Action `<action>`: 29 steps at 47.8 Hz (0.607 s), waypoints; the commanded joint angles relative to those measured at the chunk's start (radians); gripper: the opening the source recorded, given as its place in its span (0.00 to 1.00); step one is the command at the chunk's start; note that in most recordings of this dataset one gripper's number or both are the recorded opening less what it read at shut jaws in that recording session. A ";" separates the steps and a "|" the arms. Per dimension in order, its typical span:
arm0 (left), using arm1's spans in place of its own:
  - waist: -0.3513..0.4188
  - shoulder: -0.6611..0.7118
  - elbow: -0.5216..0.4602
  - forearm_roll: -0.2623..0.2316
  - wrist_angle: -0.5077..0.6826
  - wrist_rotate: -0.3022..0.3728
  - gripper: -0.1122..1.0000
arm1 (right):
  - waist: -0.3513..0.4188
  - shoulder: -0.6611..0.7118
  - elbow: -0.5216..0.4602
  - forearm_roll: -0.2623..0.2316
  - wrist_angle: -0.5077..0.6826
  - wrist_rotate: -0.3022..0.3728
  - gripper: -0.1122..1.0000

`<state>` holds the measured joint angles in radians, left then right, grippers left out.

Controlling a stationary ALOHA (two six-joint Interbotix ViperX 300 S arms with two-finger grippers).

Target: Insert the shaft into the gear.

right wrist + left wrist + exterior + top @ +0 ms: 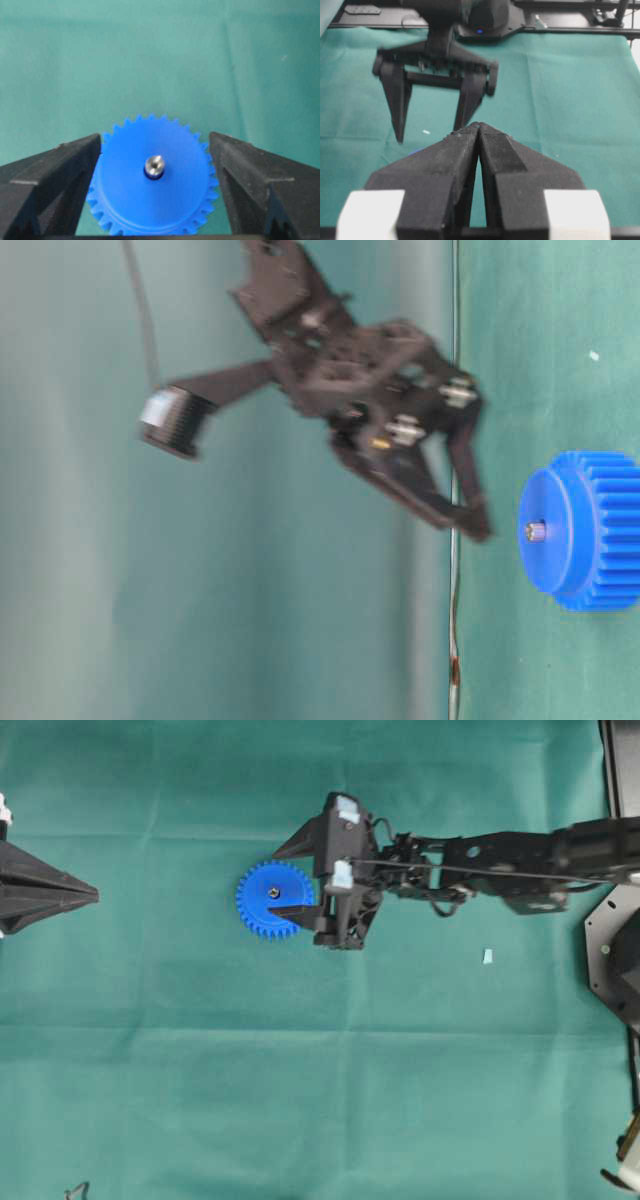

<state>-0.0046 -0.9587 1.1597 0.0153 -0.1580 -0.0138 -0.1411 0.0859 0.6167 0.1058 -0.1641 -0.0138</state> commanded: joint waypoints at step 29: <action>0.002 0.005 -0.021 0.002 -0.005 0.000 0.10 | -0.002 -0.492 0.230 -0.021 0.011 0.000 0.92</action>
<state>-0.0046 -0.9587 1.1597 0.0153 -0.1565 -0.0138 -0.1442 -0.3375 0.8222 0.0859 -0.1427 -0.0153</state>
